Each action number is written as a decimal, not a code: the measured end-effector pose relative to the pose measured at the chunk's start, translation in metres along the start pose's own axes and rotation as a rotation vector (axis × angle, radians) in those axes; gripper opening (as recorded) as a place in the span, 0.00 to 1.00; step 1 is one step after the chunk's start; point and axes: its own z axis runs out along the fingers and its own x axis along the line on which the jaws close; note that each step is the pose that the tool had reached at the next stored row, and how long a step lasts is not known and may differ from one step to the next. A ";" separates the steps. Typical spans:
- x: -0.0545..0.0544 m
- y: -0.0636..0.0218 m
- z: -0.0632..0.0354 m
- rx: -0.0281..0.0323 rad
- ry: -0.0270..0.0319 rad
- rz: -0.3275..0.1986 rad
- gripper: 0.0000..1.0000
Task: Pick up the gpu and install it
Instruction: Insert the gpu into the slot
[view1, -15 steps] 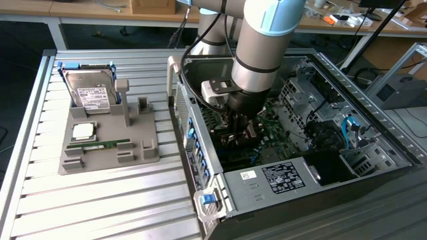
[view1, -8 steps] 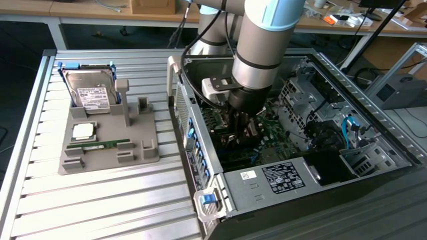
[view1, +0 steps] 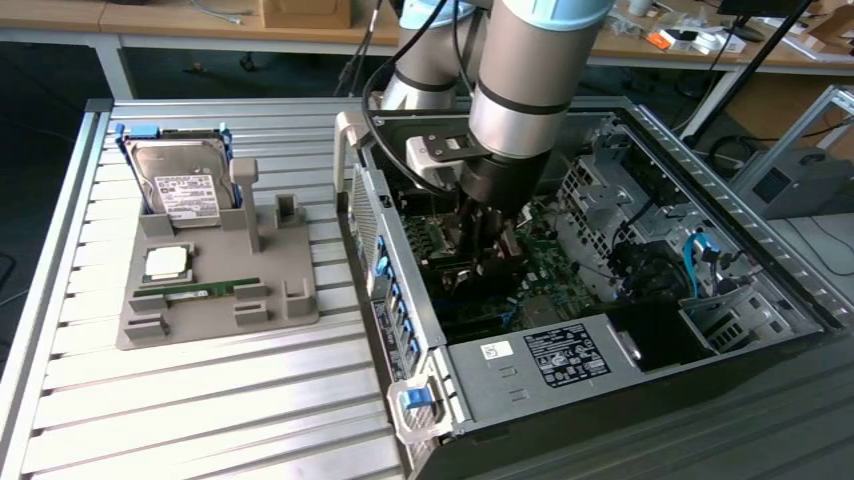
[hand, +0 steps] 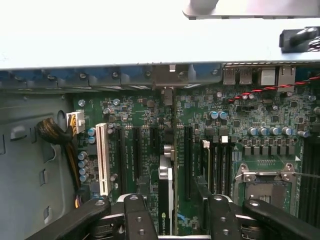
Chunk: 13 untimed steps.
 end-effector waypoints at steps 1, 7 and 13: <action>0.000 -0.0001 -0.0015 0.0000 0.0001 0.000 0.47; 0.000 -0.0002 -0.0062 0.0001 -0.0003 0.000 0.47; -0.002 -0.0002 -0.0069 0.0000 -0.0003 0.000 0.27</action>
